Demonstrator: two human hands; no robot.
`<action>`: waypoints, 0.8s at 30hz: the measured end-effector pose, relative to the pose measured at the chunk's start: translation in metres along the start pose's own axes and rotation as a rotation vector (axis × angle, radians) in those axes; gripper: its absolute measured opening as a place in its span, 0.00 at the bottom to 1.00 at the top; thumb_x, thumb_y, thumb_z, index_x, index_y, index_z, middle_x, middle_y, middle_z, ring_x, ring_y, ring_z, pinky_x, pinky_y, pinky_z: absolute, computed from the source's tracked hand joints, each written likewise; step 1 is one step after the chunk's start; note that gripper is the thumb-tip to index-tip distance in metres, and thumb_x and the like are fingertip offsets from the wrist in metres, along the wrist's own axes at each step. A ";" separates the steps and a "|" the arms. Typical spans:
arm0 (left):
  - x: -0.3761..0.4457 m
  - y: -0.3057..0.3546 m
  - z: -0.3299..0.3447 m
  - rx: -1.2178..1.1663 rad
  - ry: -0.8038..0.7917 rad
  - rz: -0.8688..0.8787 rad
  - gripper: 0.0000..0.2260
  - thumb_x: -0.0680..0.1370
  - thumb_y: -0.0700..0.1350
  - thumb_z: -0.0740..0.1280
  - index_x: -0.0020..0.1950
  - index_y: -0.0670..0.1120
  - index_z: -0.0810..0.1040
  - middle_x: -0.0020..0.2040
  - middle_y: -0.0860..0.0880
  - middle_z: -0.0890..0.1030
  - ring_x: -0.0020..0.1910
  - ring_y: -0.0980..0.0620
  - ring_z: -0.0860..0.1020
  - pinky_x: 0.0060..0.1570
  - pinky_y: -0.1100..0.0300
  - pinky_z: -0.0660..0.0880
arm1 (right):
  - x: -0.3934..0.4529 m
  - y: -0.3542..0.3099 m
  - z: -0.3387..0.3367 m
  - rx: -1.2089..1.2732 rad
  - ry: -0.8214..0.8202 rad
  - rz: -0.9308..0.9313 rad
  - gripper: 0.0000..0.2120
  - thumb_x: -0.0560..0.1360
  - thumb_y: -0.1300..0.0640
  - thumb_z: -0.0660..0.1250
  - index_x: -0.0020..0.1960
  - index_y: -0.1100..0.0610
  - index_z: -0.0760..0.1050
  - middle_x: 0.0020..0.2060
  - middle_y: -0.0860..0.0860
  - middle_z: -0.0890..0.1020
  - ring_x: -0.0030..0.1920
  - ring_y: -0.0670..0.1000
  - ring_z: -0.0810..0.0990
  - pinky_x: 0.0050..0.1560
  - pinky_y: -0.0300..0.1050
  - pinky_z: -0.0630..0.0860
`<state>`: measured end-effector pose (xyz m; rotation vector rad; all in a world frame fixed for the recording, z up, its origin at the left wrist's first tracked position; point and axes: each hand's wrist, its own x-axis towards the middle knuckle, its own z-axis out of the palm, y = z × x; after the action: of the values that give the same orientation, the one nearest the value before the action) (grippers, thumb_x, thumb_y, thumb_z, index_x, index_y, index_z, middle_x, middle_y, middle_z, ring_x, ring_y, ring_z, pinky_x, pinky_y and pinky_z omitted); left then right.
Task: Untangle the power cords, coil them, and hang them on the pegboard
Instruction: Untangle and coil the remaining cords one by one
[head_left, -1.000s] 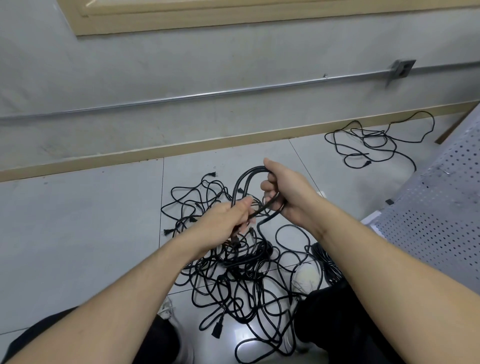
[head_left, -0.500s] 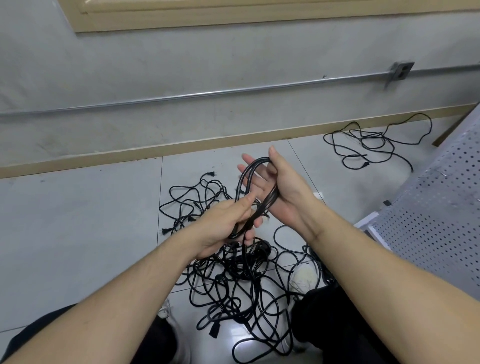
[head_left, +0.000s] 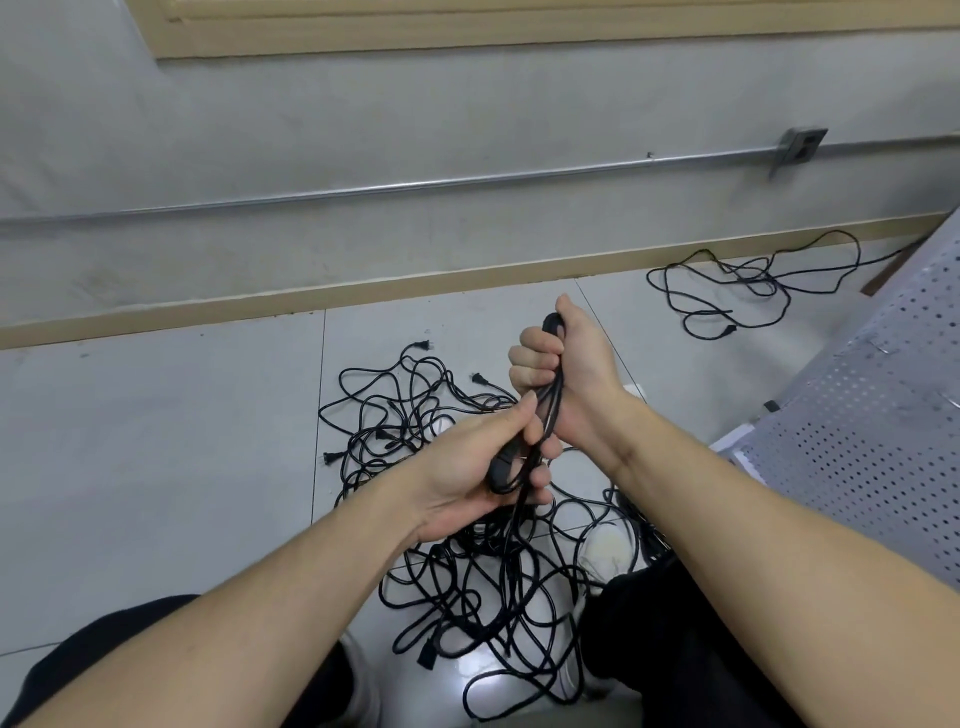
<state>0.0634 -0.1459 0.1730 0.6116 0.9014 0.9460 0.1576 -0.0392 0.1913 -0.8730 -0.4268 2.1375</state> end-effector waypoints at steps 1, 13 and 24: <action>0.000 0.000 0.000 0.017 0.002 0.000 0.15 0.80 0.56 0.63 0.38 0.48 0.72 0.39 0.49 0.74 0.32 0.53 0.69 0.35 0.57 0.75 | 0.000 0.001 -0.001 -0.019 0.011 -0.025 0.27 0.84 0.39 0.55 0.32 0.54 0.61 0.23 0.48 0.61 0.20 0.45 0.59 0.18 0.36 0.59; 0.011 0.033 -0.026 -0.062 0.419 0.304 0.17 0.86 0.56 0.58 0.41 0.49 0.71 0.35 0.51 0.68 0.27 0.56 0.66 0.27 0.62 0.68 | -0.008 0.038 -0.022 -0.907 -0.291 0.244 0.20 0.85 0.44 0.45 0.49 0.54 0.70 0.36 0.54 0.84 0.39 0.55 0.80 0.52 0.53 0.75; 0.011 0.046 -0.059 0.108 0.953 0.479 0.13 0.85 0.56 0.60 0.46 0.51 0.75 0.35 0.51 0.67 0.22 0.56 0.67 0.28 0.60 0.65 | -0.014 0.048 -0.024 -1.323 -0.315 0.134 0.17 0.82 0.42 0.63 0.41 0.53 0.72 0.28 0.47 0.69 0.27 0.47 0.69 0.29 0.38 0.71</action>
<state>-0.0033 -0.1109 0.1749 0.4599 1.6985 1.6868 0.1554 -0.0808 0.1545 -1.2147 -2.1122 1.9387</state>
